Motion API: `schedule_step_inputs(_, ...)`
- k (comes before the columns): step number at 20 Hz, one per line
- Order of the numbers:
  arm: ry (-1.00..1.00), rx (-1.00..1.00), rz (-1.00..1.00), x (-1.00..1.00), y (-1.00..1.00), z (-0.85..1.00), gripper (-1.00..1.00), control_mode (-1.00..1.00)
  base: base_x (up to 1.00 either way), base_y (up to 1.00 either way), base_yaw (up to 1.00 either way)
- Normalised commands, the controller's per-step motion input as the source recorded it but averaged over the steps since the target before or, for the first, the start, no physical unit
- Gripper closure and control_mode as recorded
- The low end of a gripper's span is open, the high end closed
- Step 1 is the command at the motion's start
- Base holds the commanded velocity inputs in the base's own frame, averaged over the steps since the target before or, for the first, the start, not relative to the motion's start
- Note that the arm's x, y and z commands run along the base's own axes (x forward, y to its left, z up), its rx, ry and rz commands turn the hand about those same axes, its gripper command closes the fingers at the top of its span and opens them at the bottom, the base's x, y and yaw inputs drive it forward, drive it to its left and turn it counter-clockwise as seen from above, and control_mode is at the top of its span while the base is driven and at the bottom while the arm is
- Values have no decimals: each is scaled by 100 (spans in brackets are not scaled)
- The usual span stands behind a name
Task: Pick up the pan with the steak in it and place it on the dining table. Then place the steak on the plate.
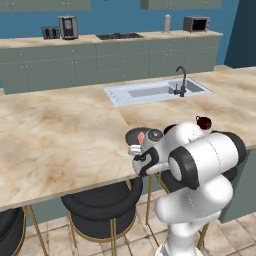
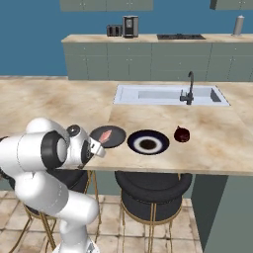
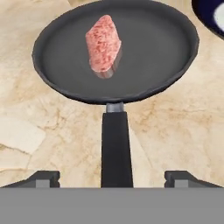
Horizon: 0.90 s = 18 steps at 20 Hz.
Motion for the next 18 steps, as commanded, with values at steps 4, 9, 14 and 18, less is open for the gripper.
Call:
schedule_step_inputs(4,1,0,-2,15,0,46,-100,-100,0,0,0)
schedule_step_inputs(9,8,3,0,35,-1,42,-100,-100,0,0,0)
schedule_step_inputs(14,7,5,5,76,-4,10,-100,-100,0,0,0)
schedule_step_inputs(18,3,2,4,82,0,0,-100,-100,0,0,0)
